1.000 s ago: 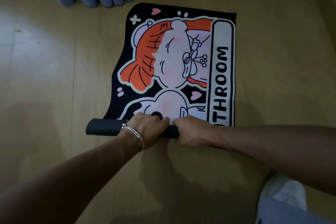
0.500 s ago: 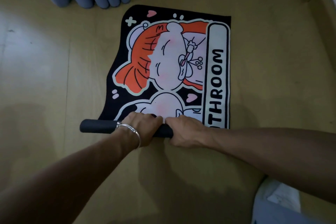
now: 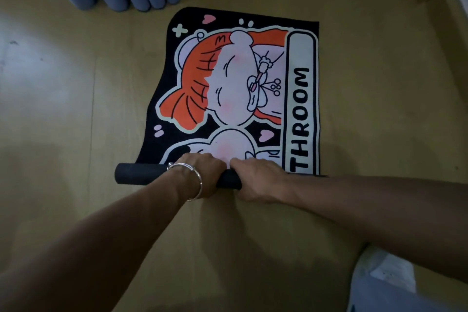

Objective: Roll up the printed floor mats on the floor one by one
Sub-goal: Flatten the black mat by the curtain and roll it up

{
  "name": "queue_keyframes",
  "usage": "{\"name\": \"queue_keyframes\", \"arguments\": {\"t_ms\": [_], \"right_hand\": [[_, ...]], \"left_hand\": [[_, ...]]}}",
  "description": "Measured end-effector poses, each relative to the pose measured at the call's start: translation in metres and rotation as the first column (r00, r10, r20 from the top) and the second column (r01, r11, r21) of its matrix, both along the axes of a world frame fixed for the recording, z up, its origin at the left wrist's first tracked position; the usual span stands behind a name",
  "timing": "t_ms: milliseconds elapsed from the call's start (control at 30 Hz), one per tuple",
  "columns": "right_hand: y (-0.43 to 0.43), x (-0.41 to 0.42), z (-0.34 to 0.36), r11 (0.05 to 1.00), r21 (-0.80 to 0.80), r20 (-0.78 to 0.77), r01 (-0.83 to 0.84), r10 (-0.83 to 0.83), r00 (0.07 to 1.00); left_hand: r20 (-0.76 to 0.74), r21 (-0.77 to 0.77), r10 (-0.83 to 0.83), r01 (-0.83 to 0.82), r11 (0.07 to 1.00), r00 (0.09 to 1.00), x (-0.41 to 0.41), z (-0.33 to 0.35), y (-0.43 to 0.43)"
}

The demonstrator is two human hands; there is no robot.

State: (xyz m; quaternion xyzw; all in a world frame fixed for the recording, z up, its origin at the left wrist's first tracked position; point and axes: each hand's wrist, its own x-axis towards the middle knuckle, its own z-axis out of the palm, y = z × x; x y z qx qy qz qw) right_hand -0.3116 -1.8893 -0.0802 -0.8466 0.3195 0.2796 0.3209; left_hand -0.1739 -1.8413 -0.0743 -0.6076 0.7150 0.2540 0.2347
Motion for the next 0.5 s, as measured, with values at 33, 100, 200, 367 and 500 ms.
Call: {"name": "queue_keyframes", "arguments": {"t_ms": [33, 100, 200, 367, 500], "right_hand": [[0.005, -0.003, -0.002, 1.000, -0.020, 0.008, 0.001, -0.001, 1.000], [0.004, -0.005, -0.001, 0.999, 0.042, -0.022, 0.030, -0.029, 0.999], [-0.017, 0.000, 0.002, 0.971, 0.235, -0.094, 0.045, -0.024, 0.995], [-0.013, -0.001, 0.002, 0.995, 0.100, -0.075, 0.010, -0.003, 0.997], [-0.002, -0.006, -0.003, 0.999, 0.035, -0.051, 0.011, -0.009, 0.999]], "left_hand": [[-0.008, 0.031, -0.014, 0.014, 0.999, 1.000, -0.001, 0.001, -0.002], [-0.029, 0.029, -0.022, 0.023, 0.999, 0.999, -0.003, 0.001, -0.003], [-0.051, -0.111, -0.028, 0.022, 0.994, 0.998, -0.004, 0.000, 0.002], [-0.026, 0.036, 0.012, -0.011, 0.999, 1.000, -0.006, 0.000, -0.003], [-0.069, 0.123, 0.010, -0.001, 0.992, 0.998, -0.009, 0.004, -0.009]]}}
